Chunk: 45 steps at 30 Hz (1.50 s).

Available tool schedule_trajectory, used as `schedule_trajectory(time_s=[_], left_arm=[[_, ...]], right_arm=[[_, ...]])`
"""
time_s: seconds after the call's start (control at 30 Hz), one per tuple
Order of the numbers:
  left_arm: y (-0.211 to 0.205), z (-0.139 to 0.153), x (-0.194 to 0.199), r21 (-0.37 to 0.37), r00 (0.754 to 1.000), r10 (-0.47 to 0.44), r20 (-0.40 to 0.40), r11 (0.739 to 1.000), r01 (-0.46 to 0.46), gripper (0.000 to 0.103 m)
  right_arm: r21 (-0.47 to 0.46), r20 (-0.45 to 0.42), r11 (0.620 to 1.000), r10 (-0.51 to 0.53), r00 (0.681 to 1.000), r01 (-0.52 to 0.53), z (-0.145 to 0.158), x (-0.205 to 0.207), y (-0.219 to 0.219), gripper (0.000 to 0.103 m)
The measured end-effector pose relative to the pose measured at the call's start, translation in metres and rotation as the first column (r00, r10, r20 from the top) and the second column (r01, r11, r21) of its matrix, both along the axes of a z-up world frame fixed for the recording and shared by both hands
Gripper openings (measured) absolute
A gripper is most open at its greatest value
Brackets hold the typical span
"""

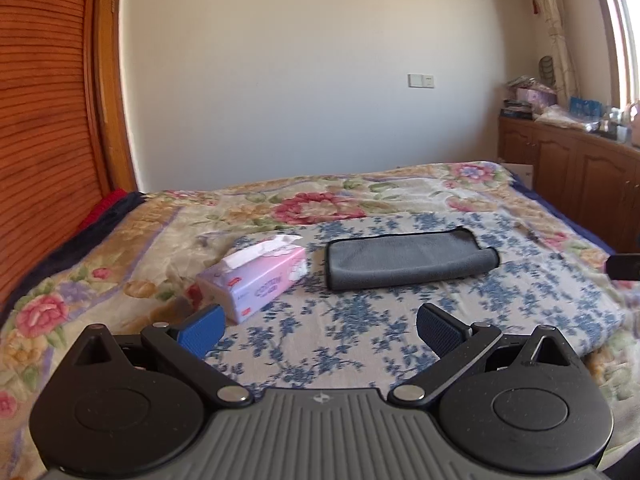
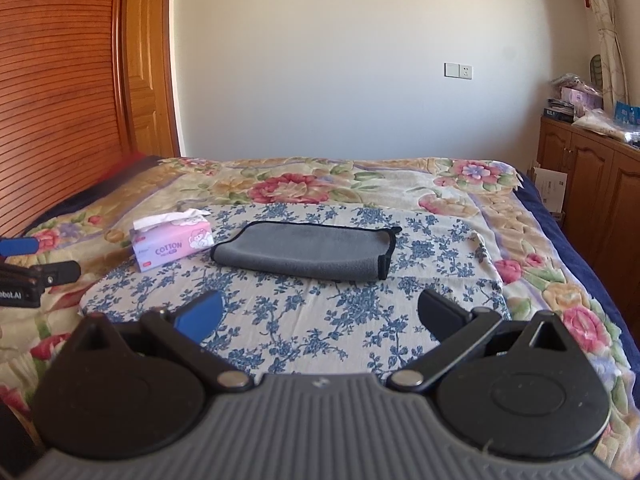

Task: Fold towel

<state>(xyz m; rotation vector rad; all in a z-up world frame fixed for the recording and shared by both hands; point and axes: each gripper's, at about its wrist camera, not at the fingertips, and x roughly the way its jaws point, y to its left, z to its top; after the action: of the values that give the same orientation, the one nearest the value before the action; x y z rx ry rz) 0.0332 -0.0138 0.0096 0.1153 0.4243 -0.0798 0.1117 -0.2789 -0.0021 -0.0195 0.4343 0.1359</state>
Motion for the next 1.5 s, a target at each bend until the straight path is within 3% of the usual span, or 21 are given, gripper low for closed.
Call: schedule_trajectory(time_s=[0.43, 0.7, 1.5], left_arm=[[0.005, -0.014, -0.003, 0.011, 1.000, 0.018, -0.005, 1.000, -0.017, 0.103], [0.006, -0.019, -0.002, 0.013, 1.000, 0.017, -0.002, 1.000, -0.017, 0.103], [0.005, -0.012, -0.010, 0.015, 0.992, 0.018, 0.123, 1.000, -0.020, 0.103]], right_arm=[[-0.025, -0.008, 1.000, -0.016, 1.000, 0.016, -0.013, -0.004, 0.000, 0.103], [-0.032, 0.032, 0.999, -0.029, 0.999, 0.030, -0.013, -0.007, 0.000, 0.103], [-0.009, 0.103, 0.996, -0.086, 0.991, 0.088, -0.012, -0.009, -0.007, 0.103]])
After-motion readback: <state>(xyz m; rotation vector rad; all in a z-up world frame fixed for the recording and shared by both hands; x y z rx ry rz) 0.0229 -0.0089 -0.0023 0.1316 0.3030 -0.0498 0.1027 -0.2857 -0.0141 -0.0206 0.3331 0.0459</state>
